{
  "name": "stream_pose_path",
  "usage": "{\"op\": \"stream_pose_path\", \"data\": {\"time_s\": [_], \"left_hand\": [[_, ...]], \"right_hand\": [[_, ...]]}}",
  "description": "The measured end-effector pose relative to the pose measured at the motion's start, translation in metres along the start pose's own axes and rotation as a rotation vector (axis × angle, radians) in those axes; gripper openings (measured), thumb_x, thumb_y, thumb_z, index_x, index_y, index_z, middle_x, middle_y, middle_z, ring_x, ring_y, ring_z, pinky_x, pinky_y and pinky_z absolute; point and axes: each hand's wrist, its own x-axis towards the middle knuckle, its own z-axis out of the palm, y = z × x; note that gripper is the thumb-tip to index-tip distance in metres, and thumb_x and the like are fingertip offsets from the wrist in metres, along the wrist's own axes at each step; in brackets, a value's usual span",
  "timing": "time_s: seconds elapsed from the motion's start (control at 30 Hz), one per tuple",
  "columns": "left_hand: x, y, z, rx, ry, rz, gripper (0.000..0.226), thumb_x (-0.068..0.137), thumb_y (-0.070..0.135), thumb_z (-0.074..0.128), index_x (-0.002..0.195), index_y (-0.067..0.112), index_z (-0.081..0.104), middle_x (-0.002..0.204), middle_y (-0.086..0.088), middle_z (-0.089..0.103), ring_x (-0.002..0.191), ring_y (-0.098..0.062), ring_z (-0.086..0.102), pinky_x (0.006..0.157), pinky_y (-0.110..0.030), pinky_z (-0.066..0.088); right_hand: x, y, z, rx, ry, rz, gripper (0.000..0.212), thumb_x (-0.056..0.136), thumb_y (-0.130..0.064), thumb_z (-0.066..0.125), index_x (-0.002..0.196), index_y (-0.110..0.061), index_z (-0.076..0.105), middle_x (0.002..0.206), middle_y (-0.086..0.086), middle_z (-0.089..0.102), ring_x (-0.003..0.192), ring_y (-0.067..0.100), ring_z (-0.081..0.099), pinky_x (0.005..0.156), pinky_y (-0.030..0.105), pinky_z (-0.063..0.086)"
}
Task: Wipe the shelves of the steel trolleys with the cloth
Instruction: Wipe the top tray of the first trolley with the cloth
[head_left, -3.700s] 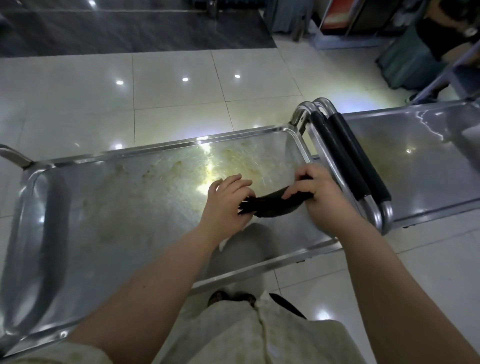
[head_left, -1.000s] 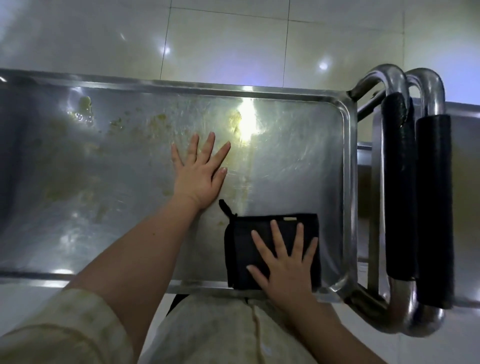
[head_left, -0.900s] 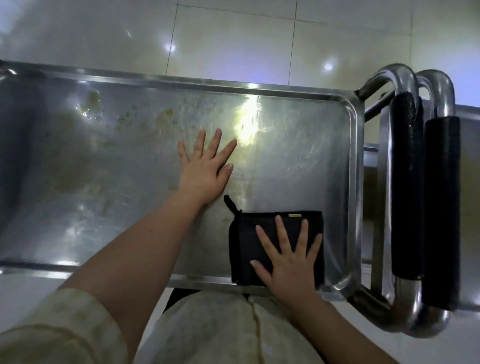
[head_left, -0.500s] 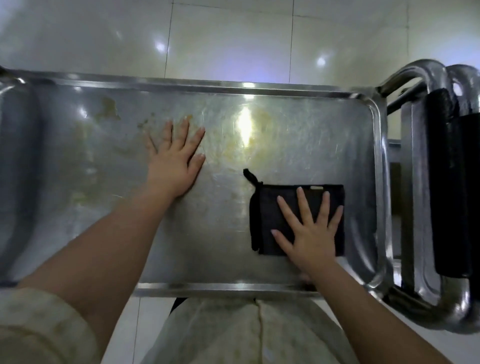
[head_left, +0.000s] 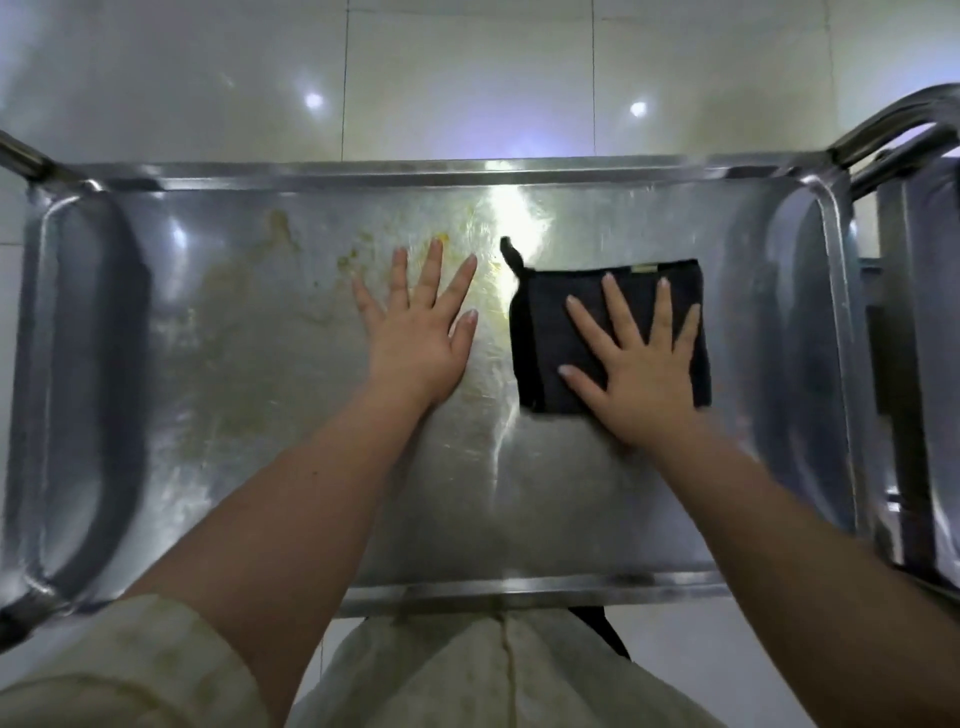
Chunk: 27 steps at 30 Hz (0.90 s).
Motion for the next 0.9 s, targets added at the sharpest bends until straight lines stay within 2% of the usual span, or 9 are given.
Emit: {"op": "stream_pose_path", "data": {"time_s": [0.13, 0.2, 0.3, 0.4, 0.43, 0.53, 0.6, 0.73, 0.9], "left_hand": [[-0.001, 0.0, 0.002, 0.005, 0.007, 0.004, 0.056, 0.098, 0.056, 0.003, 0.152, 0.045, -0.007, 0.164, 0.007, -0.011, 0.15, -0.03, -0.01, 0.11, -0.071, -0.004], [-0.002, 0.0, 0.002, 0.02, 0.011, 0.016, 0.056, 0.098, 0.056, 0.002, 0.152, 0.044, -0.009, 0.164, 0.006, -0.011, 0.149, -0.03, -0.011, 0.11, -0.071, -0.005], [-0.001, -0.001, 0.002, 0.007, 0.02, 0.025, 0.055, 0.099, 0.054, 0.004, 0.152, 0.044, -0.007, 0.164, 0.006, -0.01, 0.149, -0.03, -0.012, 0.11, -0.071, -0.006], [0.0, 0.0, 0.003, -0.009, 0.024, 0.02, 0.054, 0.1, 0.053, 0.008, 0.153, 0.045, -0.002, 0.164, 0.007, -0.008, 0.15, -0.028, -0.012, 0.111, -0.07, -0.007], [0.0, 0.0, 0.004, -0.015, 0.028, 0.017, 0.054, 0.1, 0.052, 0.009, 0.153, 0.046, -0.001, 0.164, 0.008, -0.007, 0.15, -0.027, -0.012, 0.111, -0.069, -0.008], [0.0, -0.002, 0.006, -0.025, 0.055, 0.017, 0.053, 0.1, 0.053, 0.009, 0.152, 0.047, 0.0, 0.164, 0.008, -0.004, 0.15, -0.026, -0.011, 0.112, -0.066, -0.013], [0.001, -0.002, 0.007, -0.032, 0.059, 0.008, 0.053, 0.1, 0.054, 0.007, 0.152, 0.048, 0.0, 0.164, 0.008, -0.005, 0.149, -0.027, -0.013, 0.111, -0.064, -0.015], [0.002, 0.0, 0.006, -0.006, 0.04, -0.016, 0.055, 0.099, 0.055, 0.01, 0.152, 0.047, 0.0, 0.164, 0.006, -0.005, 0.149, -0.029, -0.014, 0.111, -0.068, -0.01], [0.001, 0.002, 0.001, 0.005, 0.035, -0.01, 0.056, 0.099, 0.054, 0.012, 0.153, 0.045, 0.004, 0.165, 0.004, -0.002, 0.15, -0.031, -0.009, 0.111, -0.068, -0.009]], "right_hand": [[-0.139, -0.031, 0.035, 0.003, -0.095, -0.047, 0.071, 0.09, -0.075, 0.021, 0.153, -0.042, 0.017, 0.164, 0.002, 0.011, 0.145, 0.05, -0.001, 0.107, 0.076, 0.005], [-0.163, -0.038, 0.039, 0.018, -0.118, -0.07, 0.071, 0.09, -0.075, 0.022, 0.153, -0.043, 0.019, 0.163, 0.002, 0.014, 0.145, 0.051, 0.001, 0.106, 0.077, 0.006], [-0.111, -0.034, 0.023, 0.043, -0.041, -0.089, 0.069, 0.089, -0.076, 0.016, 0.152, -0.048, 0.01, 0.164, -0.003, 0.008, 0.145, 0.05, -0.002, 0.106, 0.076, 0.005], [0.0, -0.023, 0.001, 0.058, 0.032, 0.107, 0.069, 0.084, -0.081, 0.004, 0.146, -0.056, -0.012, 0.163, -0.009, -0.011, 0.144, 0.046, -0.015, 0.108, 0.072, -0.009], [0.039, -0.022, -0.008, 0.066, 0.036, 0.16, 0.07, 0.082, -0.082, 0.004, 0.145, -0.056, -0.014, 0.163, -0.01, -0.013, 0.144, 0.046, -0.017, 0.108, 0.071, -0.013], [0.118, -0.023, -0.029, 0.052, 0.021, 0.224, 0.072, 0.082, -0.082, 0.007, 0.147, -0.055, -0.011, 0.163, -0.009, -0.014, 0.144, 0.047, -0.017, 0.107, 0.071, -0.014], [0.131, -0.025, -0.033, 0.044, 0.017, 0.221, 0.072, 0.084, -0.081, 0.008, 0.148, -0.053, -0.01, 0.163, -0.008, -0.014, 0.144, 0.047, -0.017, 0.107, 0.071, -0.013], [0.07, -0.026, -0.016, 0.038, 0.02, 0.148, 0.071, 0.085, -0.079, 0.008, 0.149, -0.053, -0.008, 0.164, -0.008, -0.01, 0.145, 0.046, -0.015, 0.108, 0.071, -0.01], [-0.099, -0.049, 0.029, 0.043, 0.015, 0.033, 0.07, 0.09, -0.076, 0.018, 0.153, -0.046, 0.007, 0.165, -0.002, 0.001, 0.145, 0.05, -0.006, 0.108, 0.075, 0.0]]}}
